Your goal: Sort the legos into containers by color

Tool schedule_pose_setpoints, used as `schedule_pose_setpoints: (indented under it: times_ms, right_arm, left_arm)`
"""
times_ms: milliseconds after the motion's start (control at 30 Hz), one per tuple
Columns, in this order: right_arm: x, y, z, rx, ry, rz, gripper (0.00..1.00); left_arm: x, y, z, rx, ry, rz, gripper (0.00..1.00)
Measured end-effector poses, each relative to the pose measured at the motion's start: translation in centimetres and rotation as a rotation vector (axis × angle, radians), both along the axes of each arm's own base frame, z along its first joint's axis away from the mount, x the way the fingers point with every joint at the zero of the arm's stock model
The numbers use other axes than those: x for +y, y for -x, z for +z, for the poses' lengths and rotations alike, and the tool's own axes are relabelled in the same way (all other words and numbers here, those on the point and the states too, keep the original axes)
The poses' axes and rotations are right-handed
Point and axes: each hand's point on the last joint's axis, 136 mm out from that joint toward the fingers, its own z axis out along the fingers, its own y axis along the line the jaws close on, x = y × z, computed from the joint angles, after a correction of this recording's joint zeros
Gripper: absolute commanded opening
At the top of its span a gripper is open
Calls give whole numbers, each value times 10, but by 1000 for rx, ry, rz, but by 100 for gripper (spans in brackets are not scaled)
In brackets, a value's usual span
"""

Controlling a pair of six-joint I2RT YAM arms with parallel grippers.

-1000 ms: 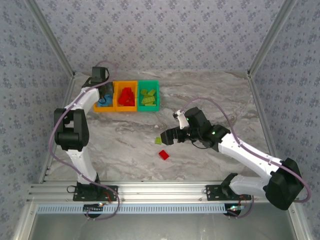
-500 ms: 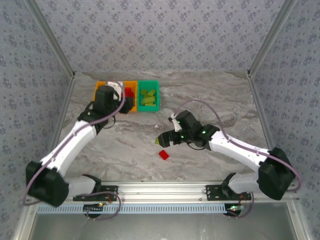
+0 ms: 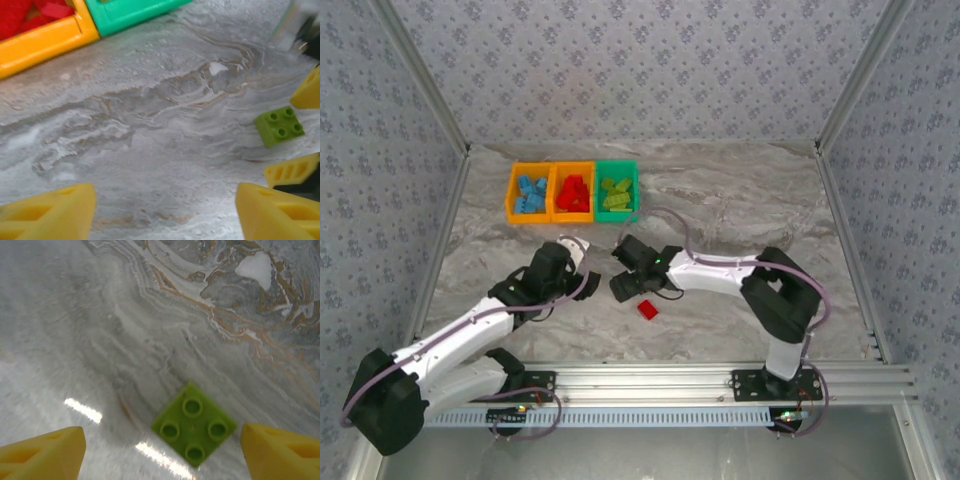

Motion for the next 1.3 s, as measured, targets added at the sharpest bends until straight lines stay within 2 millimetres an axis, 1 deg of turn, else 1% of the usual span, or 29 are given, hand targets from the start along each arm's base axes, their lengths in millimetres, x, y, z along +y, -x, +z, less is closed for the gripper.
schedule_pose_setpoints:
  times_ms: [67, 133, 200, 267, 300, 333, 500, 567, 633, 700, 767, 867, 933, 967, 1033, 1133, 1167, 1233, 1300]
  right_arm:
    - [-1, -4, -7, -20, 51, -15, 73]
    - [-1, -7, -12, -40, 84, -33, 67]
    - [-3, -8, -14, -57, 110, -48, 56]
    - [-6, -9, -16, -67, 125, -63, 43]
    - [-6, -9, -16, -68, 125, -69, 40]
    - [-6, -11, -15, -75, 124, -77, 38]
    - [-10, -13, -13, -90, 138, -98, 35]
    - [-10, -14, -3, -107, 121, -101, 34]
    - [-10, -16, 18, -148, 72, -101, 33]
    - [-8, -20, 49, -216, -1, -90, 33]
    - [-3, -30, 86, -307, -89, -77, 33]
    - [8, -54, 135, -452, -204, -65, 32]
    - [13, -74, 154, -514, -235, -65, 32]
    - [17, -88, 161, -543, -244, -68, 33]
    - [25, -118, 170, -583, -244, -76, 33]
    - [41, -163, 174, -622, -237, -85, 33]
    - [46, -177, 171, -628, -231, -85, 33]
    - [55, -200, 163, -630, -223, -84, 34]
    - [63, -218, 150, -617, -212, -75, 35]
  left_arm:
    - [2, -3, 13, -49, 14, 15, 86]
    - [6, -6, 27, -101, 35, 34, 89]
    - [9, -6, 36, -140, 51, 49, 90]
    - [13, -6, 42, -165, 59, 62, 91]
    - [14, -5, 42, -171, 60, 66, 91]
    - [16, -5, 42, -175, 58, 72, 91]
    - [22, -4, 35, -175, 40, 91, 92]
    - [24, -4, 35, -181, 38, 101, 93]
    - [29, -3, 38, -198, 43, 120, 94]
    - [34, -3, 43, -227, 55, 145, 95]
    - [39, -3, 48, -255, 70, 169, 95]
    - [45, -3, 53, -285, 77, 194, 95]
    - [47, -3, 54, -294, 78, 203, 95]
    - [47, -3, 54, -296, 77, 205, 96]
    - [48, -3, 54, -298, 76, 208, 97]
    - [47, -4, 53, -297, 77, 207, 99]
    - [46, -4, 53, -294, 76, 204, 99]
    - [44, -5, 50, -285, 73, 197, 99]
    - [43, -5, 48, -277, 71, 191, 99]
